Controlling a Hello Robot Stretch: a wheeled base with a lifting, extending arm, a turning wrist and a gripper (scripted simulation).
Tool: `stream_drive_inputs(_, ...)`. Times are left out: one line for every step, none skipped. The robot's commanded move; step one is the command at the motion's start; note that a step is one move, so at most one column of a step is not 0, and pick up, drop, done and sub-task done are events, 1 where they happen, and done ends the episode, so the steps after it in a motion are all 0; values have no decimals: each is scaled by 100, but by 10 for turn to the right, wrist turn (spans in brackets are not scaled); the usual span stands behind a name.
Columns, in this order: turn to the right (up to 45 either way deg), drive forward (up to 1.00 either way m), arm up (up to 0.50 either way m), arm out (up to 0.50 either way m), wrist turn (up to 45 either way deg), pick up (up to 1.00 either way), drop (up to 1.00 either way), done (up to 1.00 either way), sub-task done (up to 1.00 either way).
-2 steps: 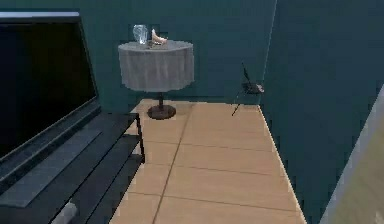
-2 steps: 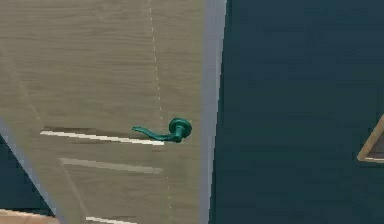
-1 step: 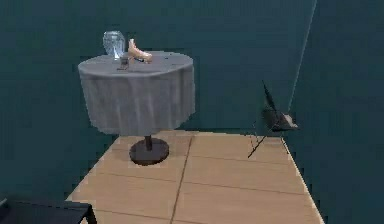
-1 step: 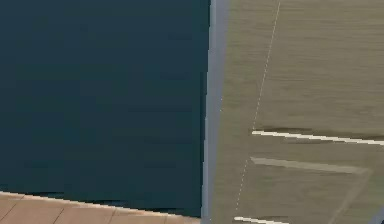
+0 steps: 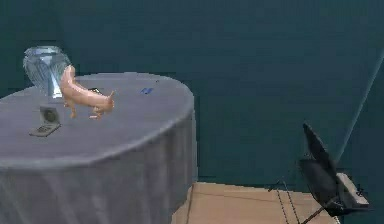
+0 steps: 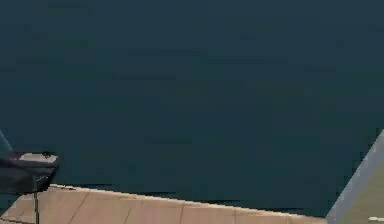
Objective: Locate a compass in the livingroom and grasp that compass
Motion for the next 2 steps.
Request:
stream_drive_inputs(-450,0,0,0,0,0,0,0,0)
stream_drive_inputs(-450,0,0,0,0,0,0,0,0)
